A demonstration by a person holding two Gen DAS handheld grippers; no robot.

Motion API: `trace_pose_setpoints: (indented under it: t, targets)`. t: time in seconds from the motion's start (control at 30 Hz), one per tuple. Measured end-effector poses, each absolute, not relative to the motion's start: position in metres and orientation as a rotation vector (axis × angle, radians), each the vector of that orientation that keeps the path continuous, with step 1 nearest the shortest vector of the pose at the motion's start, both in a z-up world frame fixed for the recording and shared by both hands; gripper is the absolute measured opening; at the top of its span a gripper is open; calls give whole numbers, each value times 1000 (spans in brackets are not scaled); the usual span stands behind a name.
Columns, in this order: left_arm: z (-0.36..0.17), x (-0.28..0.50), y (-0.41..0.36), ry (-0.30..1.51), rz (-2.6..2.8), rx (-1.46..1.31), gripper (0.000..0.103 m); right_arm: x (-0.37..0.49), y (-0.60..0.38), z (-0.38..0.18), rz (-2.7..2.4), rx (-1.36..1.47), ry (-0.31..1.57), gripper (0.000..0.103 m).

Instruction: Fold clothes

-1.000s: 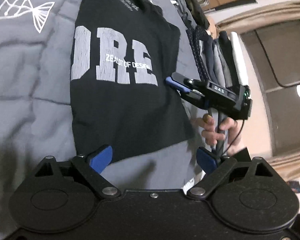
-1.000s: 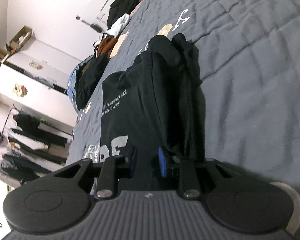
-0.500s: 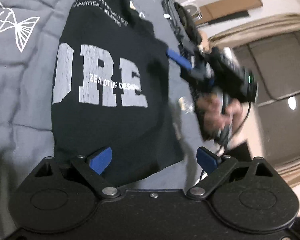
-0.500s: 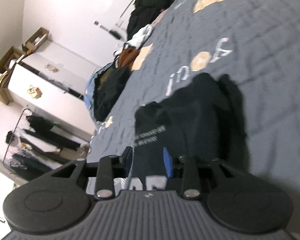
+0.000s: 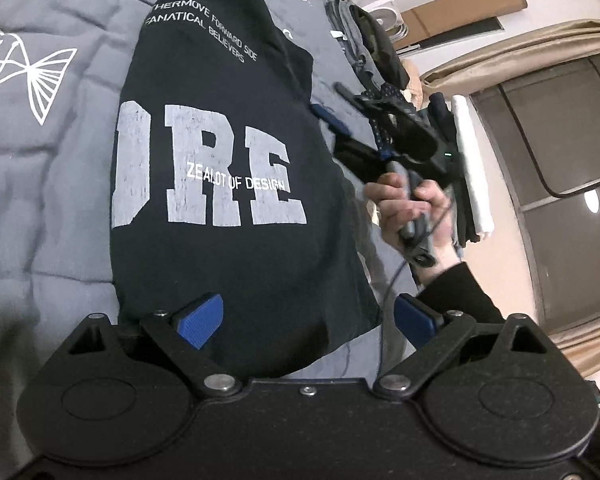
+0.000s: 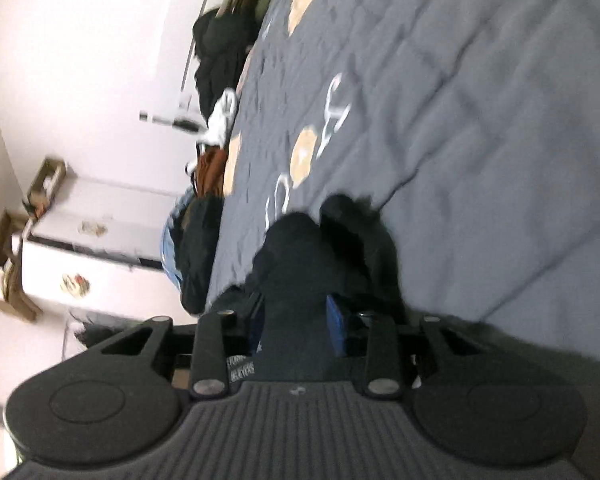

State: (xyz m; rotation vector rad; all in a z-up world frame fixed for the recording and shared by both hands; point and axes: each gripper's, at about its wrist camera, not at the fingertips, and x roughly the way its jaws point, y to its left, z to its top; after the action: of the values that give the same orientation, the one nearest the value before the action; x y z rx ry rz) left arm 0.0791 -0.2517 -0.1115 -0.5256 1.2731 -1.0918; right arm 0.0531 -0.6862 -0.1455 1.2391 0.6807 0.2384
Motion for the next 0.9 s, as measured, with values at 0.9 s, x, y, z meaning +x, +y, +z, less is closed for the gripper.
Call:
trace_pose_setpoints:
  t: [0.9]
  targets:
    - [-70,87,-216,1127,-1093,-632,93,-85,-592,-106,341,1076,837,32]
